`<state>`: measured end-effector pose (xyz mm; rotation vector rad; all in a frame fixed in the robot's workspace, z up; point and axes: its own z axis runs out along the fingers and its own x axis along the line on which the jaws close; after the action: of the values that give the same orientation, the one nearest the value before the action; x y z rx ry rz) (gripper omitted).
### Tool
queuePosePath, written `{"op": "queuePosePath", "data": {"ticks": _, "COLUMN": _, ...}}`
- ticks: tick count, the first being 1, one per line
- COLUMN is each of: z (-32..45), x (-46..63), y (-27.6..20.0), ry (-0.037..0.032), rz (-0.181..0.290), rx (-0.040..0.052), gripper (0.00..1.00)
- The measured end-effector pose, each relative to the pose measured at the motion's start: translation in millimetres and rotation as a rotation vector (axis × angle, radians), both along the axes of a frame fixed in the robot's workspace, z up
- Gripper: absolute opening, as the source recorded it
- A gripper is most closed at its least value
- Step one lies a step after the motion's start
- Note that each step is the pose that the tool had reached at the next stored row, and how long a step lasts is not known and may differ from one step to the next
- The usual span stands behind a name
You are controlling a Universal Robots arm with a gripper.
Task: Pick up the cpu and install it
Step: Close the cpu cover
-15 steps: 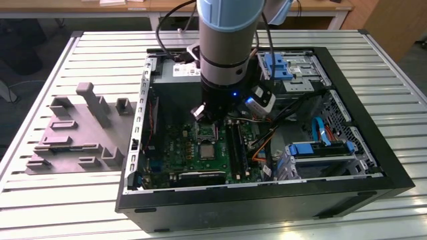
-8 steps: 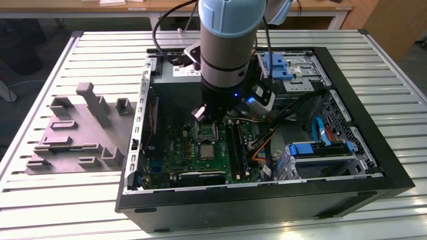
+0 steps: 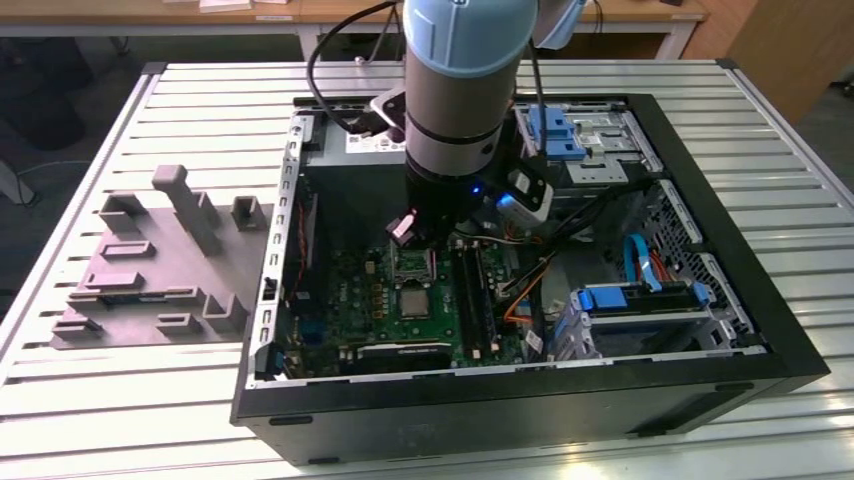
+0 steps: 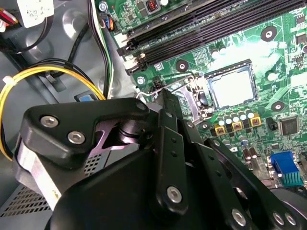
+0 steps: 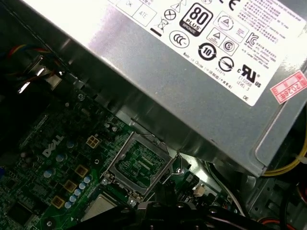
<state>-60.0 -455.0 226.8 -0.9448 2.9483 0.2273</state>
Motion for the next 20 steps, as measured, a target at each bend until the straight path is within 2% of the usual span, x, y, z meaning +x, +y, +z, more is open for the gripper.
{"op": "queuePosePath", "data": {"ticks": 13, "z": 0.0, "x": 1.5, "y": 0.0, "ry": 0.0000, "rz": 0.002, "rx": 0.0002, "gripper": 0.11}}
{"op": "queuePosePath", "data": {"ticks": 16, "z": 0.0, "x": 1.5, "y": -0.1, "ry": 0.0000, "rz": 0.045, "rx": 0.0011, "gripper": 0.11}}
{"op": "queuePosePath", "data": {"ticks": 18, "z": -0.4, "x": 1.4, "y": -0.1, "ry": -0.0005, "rz": 0.055, "rx": 0.0052, "gripper": 0.11}}
{"op": "queuePosePath", "data": {"ticks": 20, "z": -1.3, "x": 1.7, "y": -0.1, "ry": -0.0007, "rz": 0.056, "rx": 0.0142, "gripper": 0.11}}
